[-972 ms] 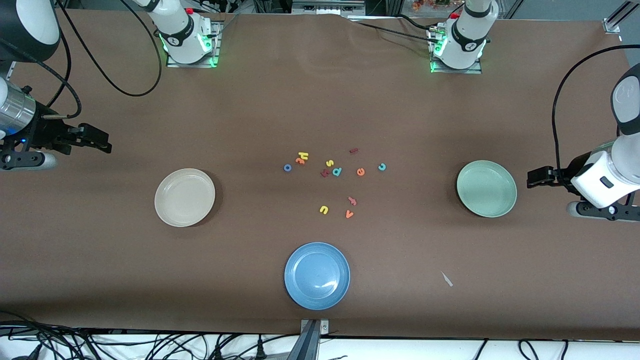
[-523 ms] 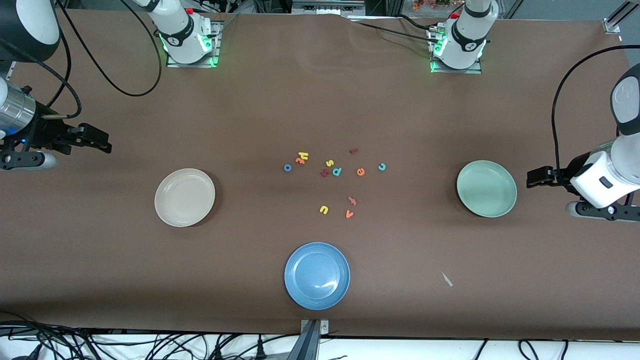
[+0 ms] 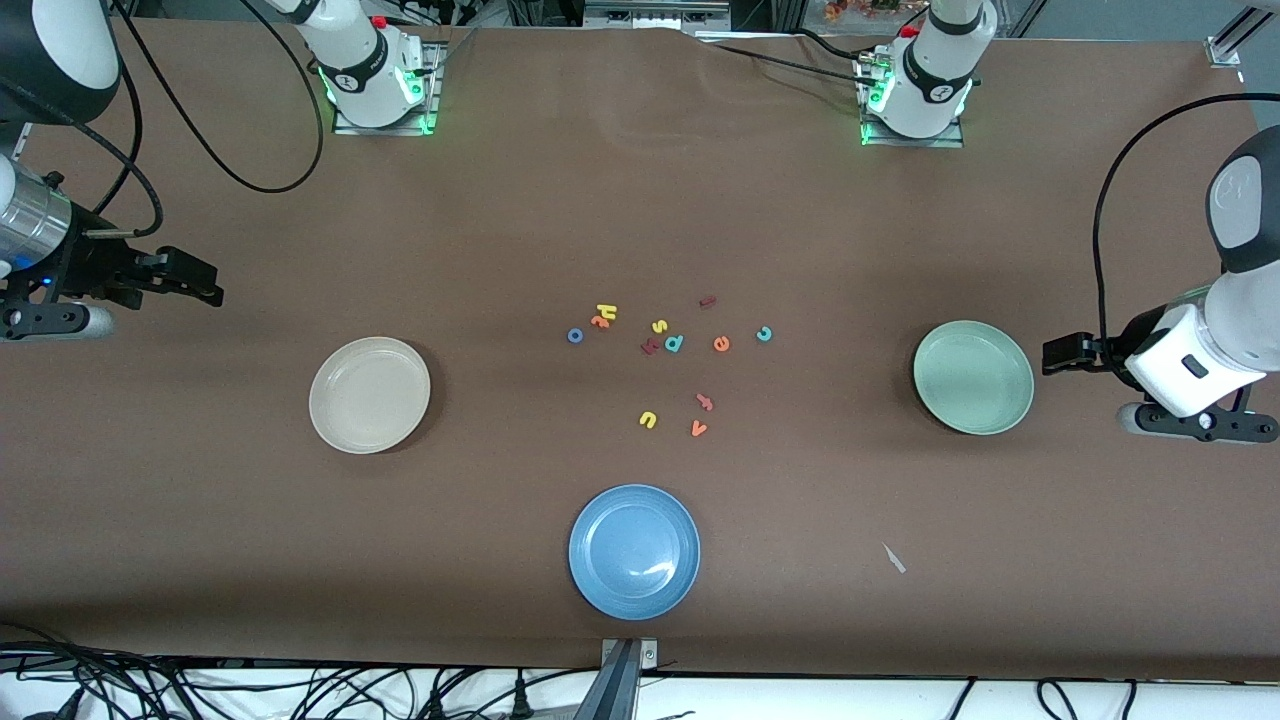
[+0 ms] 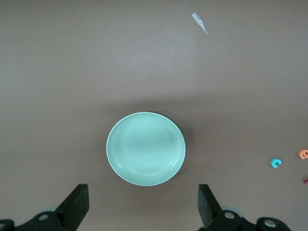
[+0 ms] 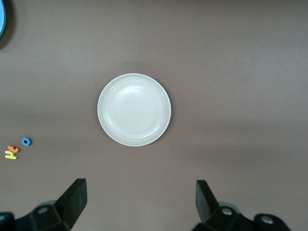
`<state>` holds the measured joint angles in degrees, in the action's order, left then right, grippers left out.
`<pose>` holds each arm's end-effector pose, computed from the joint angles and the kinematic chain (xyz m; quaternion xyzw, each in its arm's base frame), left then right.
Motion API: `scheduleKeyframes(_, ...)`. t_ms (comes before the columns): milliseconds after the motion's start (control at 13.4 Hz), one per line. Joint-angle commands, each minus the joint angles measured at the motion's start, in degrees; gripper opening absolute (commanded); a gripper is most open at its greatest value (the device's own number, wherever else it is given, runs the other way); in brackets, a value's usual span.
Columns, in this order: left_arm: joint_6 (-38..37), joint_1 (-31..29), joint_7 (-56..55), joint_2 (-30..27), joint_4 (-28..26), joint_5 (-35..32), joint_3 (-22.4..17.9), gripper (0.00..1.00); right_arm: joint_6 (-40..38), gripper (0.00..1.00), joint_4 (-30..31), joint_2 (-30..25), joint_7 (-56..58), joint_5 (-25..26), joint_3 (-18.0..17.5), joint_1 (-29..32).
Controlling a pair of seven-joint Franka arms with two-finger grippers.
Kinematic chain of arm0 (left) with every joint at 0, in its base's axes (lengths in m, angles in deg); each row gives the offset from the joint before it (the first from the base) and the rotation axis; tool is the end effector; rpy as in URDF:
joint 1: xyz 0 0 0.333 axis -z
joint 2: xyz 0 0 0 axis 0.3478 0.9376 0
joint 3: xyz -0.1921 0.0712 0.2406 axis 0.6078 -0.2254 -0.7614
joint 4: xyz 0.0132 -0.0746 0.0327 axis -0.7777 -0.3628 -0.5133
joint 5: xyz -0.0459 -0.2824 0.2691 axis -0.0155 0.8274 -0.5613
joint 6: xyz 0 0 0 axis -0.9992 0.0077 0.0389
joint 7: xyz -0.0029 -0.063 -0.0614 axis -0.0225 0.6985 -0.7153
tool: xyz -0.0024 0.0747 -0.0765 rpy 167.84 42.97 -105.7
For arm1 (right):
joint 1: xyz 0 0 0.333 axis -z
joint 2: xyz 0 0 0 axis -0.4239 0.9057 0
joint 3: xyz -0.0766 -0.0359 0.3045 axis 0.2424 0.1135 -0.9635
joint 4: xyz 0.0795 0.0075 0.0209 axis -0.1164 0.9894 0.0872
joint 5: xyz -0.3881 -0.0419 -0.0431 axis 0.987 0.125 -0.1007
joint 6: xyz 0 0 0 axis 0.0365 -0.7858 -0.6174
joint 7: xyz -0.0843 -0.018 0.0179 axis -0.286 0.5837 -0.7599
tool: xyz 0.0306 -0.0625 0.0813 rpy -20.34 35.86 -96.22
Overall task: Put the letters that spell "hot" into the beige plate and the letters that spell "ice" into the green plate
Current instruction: 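Move the left gripper over the scattered letters toward the teal c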
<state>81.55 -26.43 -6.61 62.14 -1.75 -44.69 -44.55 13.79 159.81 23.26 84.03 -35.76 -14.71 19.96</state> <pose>0.6602 0.0009 0.4949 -0.9974 0.0411 0.0595 0.0057 0.6003 0.0152 0.5533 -0.9996 -0.0176 0.0163 0.0161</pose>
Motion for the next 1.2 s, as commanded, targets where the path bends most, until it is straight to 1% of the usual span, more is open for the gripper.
scheduleKeyframes(0, -0.53, -0.07, 0.22, -0.38, -0.29, 1.90, -0.25, 1.00, -0.10, 1.00, 1.44, -1.58, -0.77, 0.15, 0.09, -0.06)
scheduleKeyframes(449, -1.76, 0.11, -0.21, -0.29, -0.47, 1.99, -0.25, 1.00, -0.18, 1.00, 1.61, -1.58, -0.68, 0.15, 0.09, 0.02)
scheduleKeyframes(673, -1.94, 1.77, -4.59, -0.20, -2.13, 2.07, -0.17, 1.00, -0.80, 1.00, 1.87, -1.76, -0.77, 0.24, 0.26, 0.02)
scheduleKeyframes(748, -1.94, 2.30, -7.05, -0.20, -2.49, 3.90, 0.18, 1.00, -0.80, 1.00, 1.88, -1.76, -0.77, 0.24, 0.26, 0.02)
scheduleKeyframes(897, -2.03, 2.13, -11.88, -0.29, -3.62, 11.18, 0.10, 1.00, -0.80, 1.00, 1.96, -1.84, -0.77, 0.15, 0.26, 0.02)
scheduleKeyframes(972, -2.03, 2.39, -14.77, -0.29, -4.85, 12.43, 0.27, 1.00, -0.71, 1.00, 2.57, -2.02, -0.77, 0.06, 0.26, 0.02)
scheduleKeyframes(1047, -1.85, 3.44, -17.85, -0.20, -5.38, 12.36, 1.58, 1.00, 0.16, 1.00, 4.14, -3.15, -0.77, -0.03, 0.26, 0.02)
scheduleKeyframes(1122, -1.68, 4.75, -20.49, -0.29, -6.43, 12.18, 1.94, 1.00, 1.91, 1.00, 6.68, -4.73, -0.77, -0.03, 0.18, 0.02)
